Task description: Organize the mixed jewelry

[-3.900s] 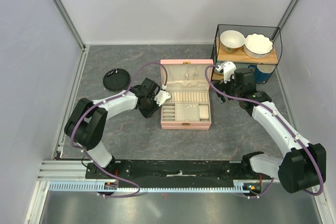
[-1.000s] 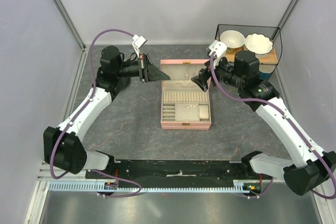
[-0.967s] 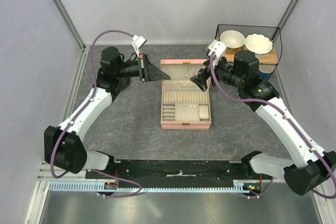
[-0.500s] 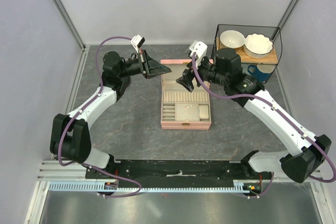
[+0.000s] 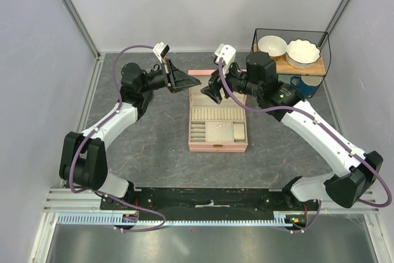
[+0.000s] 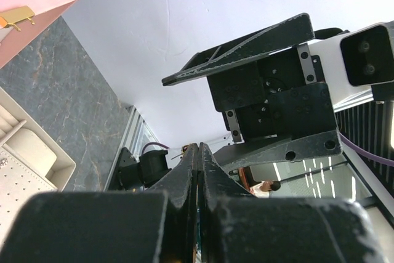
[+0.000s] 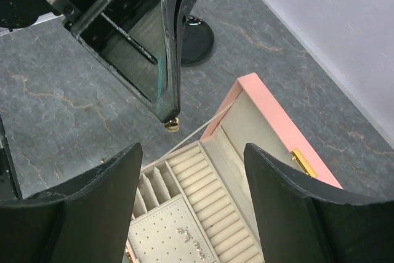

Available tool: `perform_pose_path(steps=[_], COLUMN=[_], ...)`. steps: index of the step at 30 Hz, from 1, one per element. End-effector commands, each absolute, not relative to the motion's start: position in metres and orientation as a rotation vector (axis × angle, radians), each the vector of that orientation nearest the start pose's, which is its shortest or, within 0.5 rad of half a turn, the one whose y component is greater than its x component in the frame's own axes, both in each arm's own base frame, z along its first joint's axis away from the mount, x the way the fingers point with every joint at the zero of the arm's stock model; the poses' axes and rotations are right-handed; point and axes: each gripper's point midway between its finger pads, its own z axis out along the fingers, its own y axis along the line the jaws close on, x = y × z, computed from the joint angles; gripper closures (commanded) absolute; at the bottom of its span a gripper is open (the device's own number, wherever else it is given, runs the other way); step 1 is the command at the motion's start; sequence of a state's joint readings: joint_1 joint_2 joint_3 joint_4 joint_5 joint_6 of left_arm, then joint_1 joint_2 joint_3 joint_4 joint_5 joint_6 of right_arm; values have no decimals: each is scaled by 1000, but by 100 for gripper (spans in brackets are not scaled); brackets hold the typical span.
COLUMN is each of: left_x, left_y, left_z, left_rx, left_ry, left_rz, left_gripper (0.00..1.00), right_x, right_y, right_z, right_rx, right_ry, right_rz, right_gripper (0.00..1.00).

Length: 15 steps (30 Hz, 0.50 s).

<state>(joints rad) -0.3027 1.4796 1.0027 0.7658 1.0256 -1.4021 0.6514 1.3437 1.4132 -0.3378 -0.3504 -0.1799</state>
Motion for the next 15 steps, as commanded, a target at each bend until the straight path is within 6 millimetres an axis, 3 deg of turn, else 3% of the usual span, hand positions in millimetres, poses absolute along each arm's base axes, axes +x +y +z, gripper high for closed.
perform_pose_path(steps=[1, 15], left_x=[302, 301], left_y=[-271, -271], left_z=[353, 354], left_rx=[164, 171], left_ry=[1744, 1738], left_rz=[-1973, -1973], left_gripper=[98, 98], right_x=[304, 305], right_y=[306, 313], right_z=[370, 370], right_rx=[-970, -967], right_ry=[1537, 1550], right_rz=[677, 701], right_gripper=[25, 42])
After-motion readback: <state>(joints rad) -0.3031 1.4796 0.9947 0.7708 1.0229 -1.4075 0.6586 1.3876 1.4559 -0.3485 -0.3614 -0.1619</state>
